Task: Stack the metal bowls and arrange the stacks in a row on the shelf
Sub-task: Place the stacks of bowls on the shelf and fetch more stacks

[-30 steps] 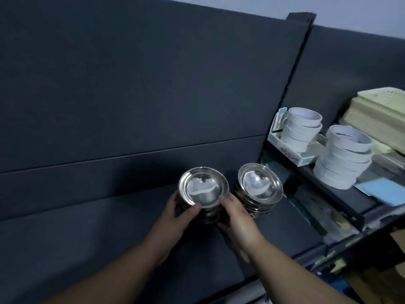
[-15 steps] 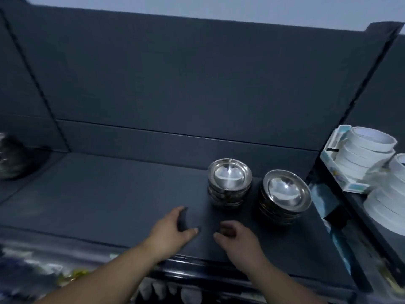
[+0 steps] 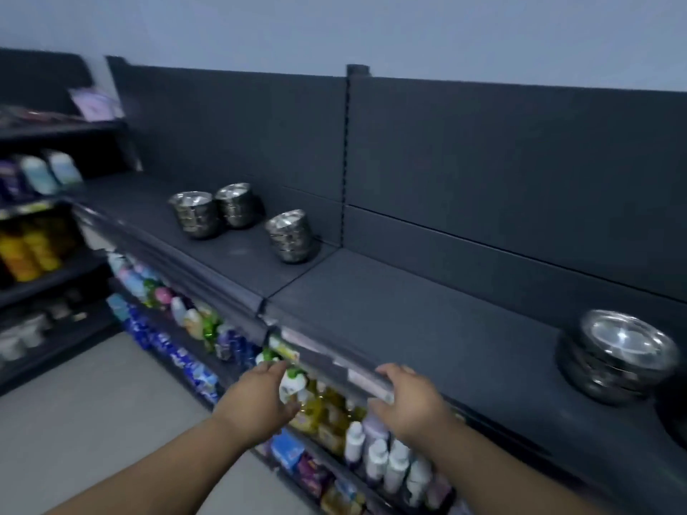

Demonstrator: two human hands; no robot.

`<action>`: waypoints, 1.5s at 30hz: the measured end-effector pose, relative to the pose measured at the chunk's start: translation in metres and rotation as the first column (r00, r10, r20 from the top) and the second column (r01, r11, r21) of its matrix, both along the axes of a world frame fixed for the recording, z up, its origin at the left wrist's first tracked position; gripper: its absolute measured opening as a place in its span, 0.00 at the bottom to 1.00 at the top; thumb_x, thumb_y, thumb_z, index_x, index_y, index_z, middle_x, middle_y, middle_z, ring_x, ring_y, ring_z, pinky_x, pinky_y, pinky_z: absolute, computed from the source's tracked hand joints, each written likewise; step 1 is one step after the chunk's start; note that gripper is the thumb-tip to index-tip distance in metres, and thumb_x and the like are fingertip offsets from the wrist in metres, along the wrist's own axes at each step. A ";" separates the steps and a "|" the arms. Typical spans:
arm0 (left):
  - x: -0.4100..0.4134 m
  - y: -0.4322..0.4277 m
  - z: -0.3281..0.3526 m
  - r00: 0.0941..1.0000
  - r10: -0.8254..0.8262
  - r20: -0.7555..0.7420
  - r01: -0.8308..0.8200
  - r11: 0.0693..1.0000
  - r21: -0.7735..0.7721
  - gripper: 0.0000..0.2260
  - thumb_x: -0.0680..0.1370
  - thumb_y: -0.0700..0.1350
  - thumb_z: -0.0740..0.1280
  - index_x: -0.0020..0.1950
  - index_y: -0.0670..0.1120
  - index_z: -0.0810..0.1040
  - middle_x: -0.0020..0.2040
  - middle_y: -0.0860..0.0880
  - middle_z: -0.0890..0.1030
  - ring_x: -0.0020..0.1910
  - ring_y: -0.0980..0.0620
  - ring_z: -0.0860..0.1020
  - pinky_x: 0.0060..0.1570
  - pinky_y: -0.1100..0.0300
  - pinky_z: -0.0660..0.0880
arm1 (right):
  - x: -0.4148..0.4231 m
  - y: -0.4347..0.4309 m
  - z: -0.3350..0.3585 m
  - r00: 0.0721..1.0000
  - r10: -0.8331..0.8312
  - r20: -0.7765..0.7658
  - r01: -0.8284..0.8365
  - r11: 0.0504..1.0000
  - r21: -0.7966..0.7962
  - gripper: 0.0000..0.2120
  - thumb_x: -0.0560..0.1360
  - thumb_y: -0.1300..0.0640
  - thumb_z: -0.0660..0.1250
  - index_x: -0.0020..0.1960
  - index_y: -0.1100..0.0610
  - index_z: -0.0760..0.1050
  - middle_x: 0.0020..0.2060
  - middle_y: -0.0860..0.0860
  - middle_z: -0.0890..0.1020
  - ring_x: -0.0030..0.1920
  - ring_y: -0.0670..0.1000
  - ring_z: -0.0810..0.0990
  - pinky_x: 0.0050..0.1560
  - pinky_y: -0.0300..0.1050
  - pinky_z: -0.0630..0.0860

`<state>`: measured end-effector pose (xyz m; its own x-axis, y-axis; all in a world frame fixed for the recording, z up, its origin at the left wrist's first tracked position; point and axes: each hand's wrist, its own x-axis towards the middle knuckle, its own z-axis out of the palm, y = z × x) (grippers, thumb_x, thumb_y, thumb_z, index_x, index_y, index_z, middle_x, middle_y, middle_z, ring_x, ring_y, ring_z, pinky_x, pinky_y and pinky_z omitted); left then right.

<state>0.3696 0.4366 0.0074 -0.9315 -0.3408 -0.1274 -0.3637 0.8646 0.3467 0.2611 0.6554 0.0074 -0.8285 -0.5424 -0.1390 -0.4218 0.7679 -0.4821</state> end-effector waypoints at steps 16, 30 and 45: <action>0.199 -0.342 -0.029 0.888 0.426 0.171 -0.421 0.905 -0.063 0.31 0.76 0.58 0.65 0.76 0.50 0.59 0.74 0.49 0.64 0.69 0.48 0.68 0.65 0.55 0.69 | 0.101 -0.386 -0.040 0.926 0.358 0.123 -0.375 0.911 0.173 0.27 0.75 0.44 0.64 0.71 0.50 0.64 0.64 0.52 0.72 0.63 0.54 0.73 0.62 0.48 0.73; -0.001 -0.540 -0.007 0.889 0.457 0.037 -0.452 0.887 -0.090 0.30 0.76 0.57 0.65 0.75 0.51 0.60 0.73 0.50 0.66 0.69 0.49 0.68 0.64 0.57 0.69 | -0.092 -0.608 -0.010 0.939 0.339 -0.058 -0.340 0.940 -0.017 0.26 0.75 0.42 0.64 0.70 0.50 0.67 0.67 0.51 0.70 0.66 0.54 0.71 0.65 0.48 0.70; -0.261 -0.628 0.011 0.977 -0.079 -0.198 0.142 0.935 0.324 0.35 0.69 0.53 0.76 0.72 0.51 0.65 0.62 0.57 0.69 0.64 0.57 0.69 0.56 0.71 0.61 | -0.206 -0.633 0.007 0.974 -0.224 0.024 0.216 0.959 0.183 0.21 0.67 0.32 0.67 0.44 0.49 0.79 0.45 0.46 0.84 0.49 0.50 0.82 0.43 0.41 0.75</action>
